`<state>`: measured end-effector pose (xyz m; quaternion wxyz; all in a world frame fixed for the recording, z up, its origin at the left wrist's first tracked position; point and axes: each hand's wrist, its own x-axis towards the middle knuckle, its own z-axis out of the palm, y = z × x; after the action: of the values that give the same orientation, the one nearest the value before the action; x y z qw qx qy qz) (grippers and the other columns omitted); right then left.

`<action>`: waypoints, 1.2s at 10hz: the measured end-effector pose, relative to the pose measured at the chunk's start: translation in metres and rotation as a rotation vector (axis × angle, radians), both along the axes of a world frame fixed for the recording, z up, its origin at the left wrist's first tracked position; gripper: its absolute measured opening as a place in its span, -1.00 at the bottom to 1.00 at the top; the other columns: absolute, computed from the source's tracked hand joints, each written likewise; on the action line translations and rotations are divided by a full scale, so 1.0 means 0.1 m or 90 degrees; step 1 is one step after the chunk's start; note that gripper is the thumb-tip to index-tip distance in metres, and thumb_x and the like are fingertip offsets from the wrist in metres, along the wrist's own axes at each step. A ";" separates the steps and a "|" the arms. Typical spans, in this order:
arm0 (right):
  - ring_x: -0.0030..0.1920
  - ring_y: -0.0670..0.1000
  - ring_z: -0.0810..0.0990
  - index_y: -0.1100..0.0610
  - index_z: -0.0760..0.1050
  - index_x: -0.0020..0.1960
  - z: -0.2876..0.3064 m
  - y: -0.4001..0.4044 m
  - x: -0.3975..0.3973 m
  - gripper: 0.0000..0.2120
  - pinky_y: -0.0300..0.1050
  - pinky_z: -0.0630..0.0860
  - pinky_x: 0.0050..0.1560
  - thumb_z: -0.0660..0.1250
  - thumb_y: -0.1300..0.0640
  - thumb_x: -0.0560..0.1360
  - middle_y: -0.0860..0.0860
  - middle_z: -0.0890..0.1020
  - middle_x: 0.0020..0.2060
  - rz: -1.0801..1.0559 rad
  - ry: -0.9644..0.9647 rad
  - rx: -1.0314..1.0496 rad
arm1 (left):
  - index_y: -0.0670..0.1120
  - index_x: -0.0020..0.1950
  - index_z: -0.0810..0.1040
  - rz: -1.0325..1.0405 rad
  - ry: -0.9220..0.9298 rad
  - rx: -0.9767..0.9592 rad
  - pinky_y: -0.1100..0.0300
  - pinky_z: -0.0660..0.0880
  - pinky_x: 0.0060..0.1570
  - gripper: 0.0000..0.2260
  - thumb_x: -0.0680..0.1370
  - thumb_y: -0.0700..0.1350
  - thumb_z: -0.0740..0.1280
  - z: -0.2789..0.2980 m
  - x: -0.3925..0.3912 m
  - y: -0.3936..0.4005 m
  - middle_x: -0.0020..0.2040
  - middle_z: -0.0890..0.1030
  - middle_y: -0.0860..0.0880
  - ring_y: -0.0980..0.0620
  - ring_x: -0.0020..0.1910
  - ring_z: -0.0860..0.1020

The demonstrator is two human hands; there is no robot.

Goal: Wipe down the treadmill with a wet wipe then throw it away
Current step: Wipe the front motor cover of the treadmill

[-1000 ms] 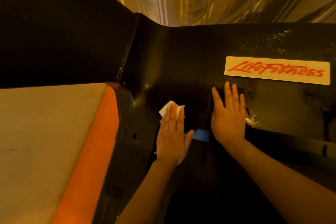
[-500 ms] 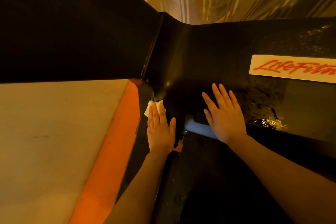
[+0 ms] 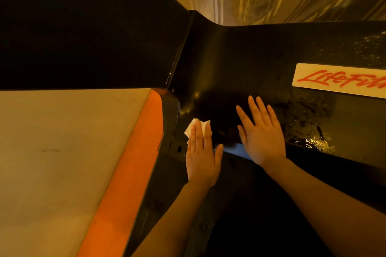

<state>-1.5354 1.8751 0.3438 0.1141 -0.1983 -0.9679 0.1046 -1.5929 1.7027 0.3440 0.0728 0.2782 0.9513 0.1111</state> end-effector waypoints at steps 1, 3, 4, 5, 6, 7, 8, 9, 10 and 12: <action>0.55 0.19 0.09 0.10 0.29 0.50 0.01 0.00 0.00 -0.54 0.15 0.05 0.52 0.11 -0.03 0.65 0.21 0.21 0.52 -0.002 0.004 0.004 | 0.02 0.61 -0.14 0.068 -0.008 0.001 -0.04 0.09 0.51 -0.36 0.59 0.25 -0.10 0.01 -0.11 0.01 0.60 -0.20 -0.06 -0.06 0.58 -0.12; 0.54 0.20 0.10 0.10 0.30 0.50 0.02 0.00 0.00 -0.46 0.15 0.08 0.51 -0.07 -0.09 0.61 0.21 0.21 0.52 0.000 -0.007 0.003 | -0.05 0.60 -0.21 0.182 -0.011 0.019 -0.02 -0.03 0.53 -0.35 0.64 0.17 0.02 0.04 -0.46 -0.04 0.60 -0.20 -0.11 -0.06 0.57 -0.20; 0.55 0.20 0.10 0.10 0.29 0.50 0.03 0.00 0.00 -0.46 0.14 0.07 0.51 -0.07 -0.09 0.61 0.21 0.21 0.52 -0.001 -0.009 0.001 | -0.06 0.60 -0.20 0.185 -0.002 0.031 0.01 -0.06 0.51 -0.34 0.63 0.17 0.01 0.07 -0.45 -0.02 0.60 -0.19 -0.12 -0.06 0.57 -0.20; 0.55 0.20 0.09 0.09 0.29 0.50 0.03 0.00 -0.01 -0.47 0.14 0.05 0.51 -0.06 -0.09 0.62 0.21 0.22 0.52 0.001 -0.013 0.001 | -0.05 0.60 -0.18 0.190 -0.009 0.036 -0.03 0.00 0.52 -0.34 0.60 0.21 -0.05 0.06 -0.40 -0.01 0.60 -0.17 -0.11 -0.06 0.57 -0.19; 0.55 0.19 0.08 0.09 0.28 0.51 0.03 -0.01 0.00 -0.50 0.13 0.04 0.51 -0.03 -0.07 0.63 0.20 0.20 0.52 0.000 -0.018 0.003 | -0.06 0.61 -0.13 0.157 0.001 0.010 -0.09 0.10 0.52 -0.33 0.59 0.22 -0.06 0.03 -0.28 -0.08 0.61 -0.15 -0.10 -0.07 0.58 -0.15; 0.55 0.19 0.07 0.08 0.27 0.51 0.02 -0.01 0.00 -0.52 0.13 0.04 0.51 0.00 -0.06 0.65 0.20 0.19 0.53 0.000 -0.021 0.007 | -0.07 0.61 -0.07 0.102 0.018 -0.026 -0.06 0.13 0.51 -0.33 0.59 0.25 -0.11 0.00 -0.16 -0.18 0.61 -0.11 -0.10 -0.08 0.58 -0.09; 0.55 0.19 0.06 0.08 0.26 0.51 0.01 0.00 -0.01 -0.52 0.13 0.02 0.51 0.01 -0.06 0.65 0.20 0.19 0.53 -0.003 -0.021 0.006 | -0.04 0.60 -0.08 0.048 0.035 -0.046 0.02 0.01 0.52 -0.36 0.60 0.25 -0.10 0.01 -0.16 -0.30 0.61 -0.11 -0.09 -0.05 0.58 -0.12; 0.55 0.19 0.06 0.08 0.27 0.51 0.01 0.00 0.00 -0.50 0.12 0.02 0.51 -0.01 -0.07 0.64 0.20 0.19 0.53 -0.001 -0.019 0.008 | -0.04 0.60 -0.10 0.065 0.022 -0.041 0.02 -0.02 0.53 -0.37 0.61 0.20 -0.02 0.03 -0.26 -0.38 0.61 -0.14 -0.08 -0.03 0.57 -0.16; 0.55 0.20 0.08 0.09 0.27 0.51 0.01 0.00 -0.01 -0.48 0.13 0.03 0.51 -0.03 -0.08 0.62 0.21 0.20 0.53 0.003 -0.017 0.010 | -0.06 0.61 -0.11 0.134 -0.008 -0.020 -0.05 0.01 0.54 -0.34 0.60 0.19 -0.02 0.04 -0.37 -0.42 0.61 -0.16 -0.09 -0.03 0.57 -0.18; 0.55 0.20 0.08 0.09 0.26 0.51 0.02 0.00 0.00 -0.48 0.11 0.01 0.51 -0.03 -0.08 0.62 0.21 0.20 0.53 -0.002 -0.024 0.017 | -0.07 0.61 -0.15 0.174 -0.016 -0.007 -0.09 0.04 0.53 -0.33 0.59 0.21 -0.05 0.01 -0.31 -0.35 0.60 -0.17 -0.11 -0.04 0.57 -0.19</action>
<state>-1.5356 1.8746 0.3460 0.0985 -0.2000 -0.9709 0.0873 -1.6243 1.6676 0.3445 0.0708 0.1443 0.9799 0.1180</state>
